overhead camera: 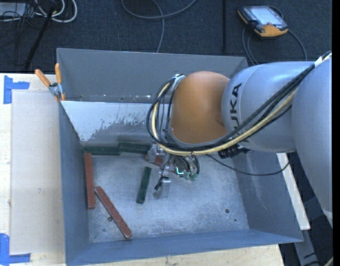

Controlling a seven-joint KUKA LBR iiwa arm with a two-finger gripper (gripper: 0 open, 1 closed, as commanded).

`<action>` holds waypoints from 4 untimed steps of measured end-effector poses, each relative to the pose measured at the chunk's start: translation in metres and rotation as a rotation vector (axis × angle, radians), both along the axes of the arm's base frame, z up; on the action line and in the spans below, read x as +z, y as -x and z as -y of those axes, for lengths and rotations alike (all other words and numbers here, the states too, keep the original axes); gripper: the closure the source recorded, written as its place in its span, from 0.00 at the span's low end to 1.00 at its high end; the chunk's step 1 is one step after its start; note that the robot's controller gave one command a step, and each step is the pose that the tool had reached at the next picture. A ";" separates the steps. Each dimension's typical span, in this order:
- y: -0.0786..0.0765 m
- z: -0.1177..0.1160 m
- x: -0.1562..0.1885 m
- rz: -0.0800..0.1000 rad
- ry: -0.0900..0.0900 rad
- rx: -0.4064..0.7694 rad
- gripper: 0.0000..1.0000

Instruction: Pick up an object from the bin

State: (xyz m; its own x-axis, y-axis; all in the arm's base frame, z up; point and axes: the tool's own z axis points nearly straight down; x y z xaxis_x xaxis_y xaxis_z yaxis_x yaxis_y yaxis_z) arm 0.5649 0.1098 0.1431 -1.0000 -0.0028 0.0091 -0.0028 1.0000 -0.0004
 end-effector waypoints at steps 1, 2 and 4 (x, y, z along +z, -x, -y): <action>-0.002 0.000 0.004 0.007 -0.001 -0.002 0.00; -0.012 -0.019 -0.037 0.015 -0.001 0.058 0.00; -0.017 0.010 -0.071 0.010 -0.004 0.590 1.00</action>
Offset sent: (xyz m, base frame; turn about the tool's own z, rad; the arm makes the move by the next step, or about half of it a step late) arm 0.0160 0.0355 -0.0731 -0.1067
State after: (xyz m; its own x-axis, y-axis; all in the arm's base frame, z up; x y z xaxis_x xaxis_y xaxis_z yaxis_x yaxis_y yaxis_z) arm 0.5818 0.0996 0.0722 -0.8295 -0.5585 -0.0010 -0.5585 0.8295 0.0004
